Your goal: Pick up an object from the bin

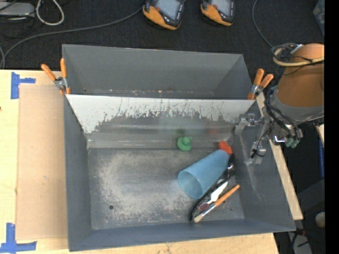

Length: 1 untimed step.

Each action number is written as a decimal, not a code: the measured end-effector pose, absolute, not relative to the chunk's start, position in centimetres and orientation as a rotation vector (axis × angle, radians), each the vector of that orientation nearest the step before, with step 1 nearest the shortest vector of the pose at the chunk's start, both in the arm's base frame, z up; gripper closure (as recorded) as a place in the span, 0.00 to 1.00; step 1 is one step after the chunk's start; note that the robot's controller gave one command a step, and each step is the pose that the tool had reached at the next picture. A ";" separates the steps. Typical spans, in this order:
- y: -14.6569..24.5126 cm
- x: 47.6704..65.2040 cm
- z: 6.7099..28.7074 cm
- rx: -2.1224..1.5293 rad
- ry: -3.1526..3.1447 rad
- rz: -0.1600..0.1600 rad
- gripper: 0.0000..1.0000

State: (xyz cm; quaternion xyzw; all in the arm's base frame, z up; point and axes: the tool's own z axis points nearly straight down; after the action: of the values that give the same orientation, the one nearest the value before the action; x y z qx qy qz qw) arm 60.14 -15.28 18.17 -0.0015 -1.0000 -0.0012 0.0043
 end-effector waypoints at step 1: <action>-15.2 60.3 18.5 0.002 -3.139 -0.002 0.00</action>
Offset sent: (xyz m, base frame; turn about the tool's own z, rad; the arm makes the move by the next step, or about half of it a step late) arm -0.0048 0.0333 -0.0946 -0.0615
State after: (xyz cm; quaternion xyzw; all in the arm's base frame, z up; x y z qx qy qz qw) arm 60.31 -15.19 18.55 0.0005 -1.0000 -0.0006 0.0012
